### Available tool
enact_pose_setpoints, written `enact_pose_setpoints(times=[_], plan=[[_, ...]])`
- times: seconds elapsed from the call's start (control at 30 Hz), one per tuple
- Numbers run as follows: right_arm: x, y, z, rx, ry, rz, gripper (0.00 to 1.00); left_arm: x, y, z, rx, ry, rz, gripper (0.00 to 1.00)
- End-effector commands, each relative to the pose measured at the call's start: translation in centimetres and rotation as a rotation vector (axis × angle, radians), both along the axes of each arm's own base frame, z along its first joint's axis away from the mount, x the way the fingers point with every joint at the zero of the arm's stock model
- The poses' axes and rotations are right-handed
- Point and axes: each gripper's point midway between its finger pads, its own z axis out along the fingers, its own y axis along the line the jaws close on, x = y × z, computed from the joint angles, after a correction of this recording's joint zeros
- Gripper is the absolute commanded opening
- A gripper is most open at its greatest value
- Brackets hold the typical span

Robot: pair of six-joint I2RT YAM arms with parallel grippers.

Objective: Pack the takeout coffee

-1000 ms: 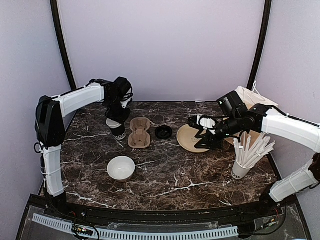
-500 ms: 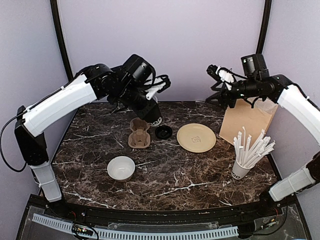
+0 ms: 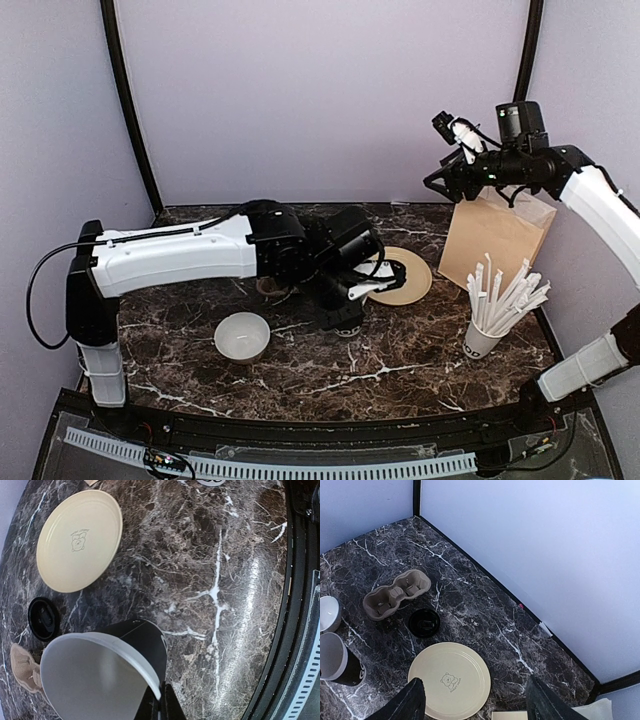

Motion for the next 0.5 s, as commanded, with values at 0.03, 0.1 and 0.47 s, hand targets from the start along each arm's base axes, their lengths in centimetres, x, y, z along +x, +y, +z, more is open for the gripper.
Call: enact_pose_setpoints(times=[0.03,0.1,0.47], plan=[[0.1,-0.3,0.2,0.027,-0.017,-0.02,0.68,-0.7,-1.2,-0.5,-0.008,-0.019,-0.054,0.0],[-0.1,-0.3,0.1,0.028,-0.014,-0.016,0.68,-0.6,-1.1,-1.5,0.029,-0.031,-0.055,0.0],[-0.8,0.2,-1.0,0.03,0.009,0.029,0.68,-1.3,-0.4,-4.5,0.143,-0.034,-0.093,0.0]])
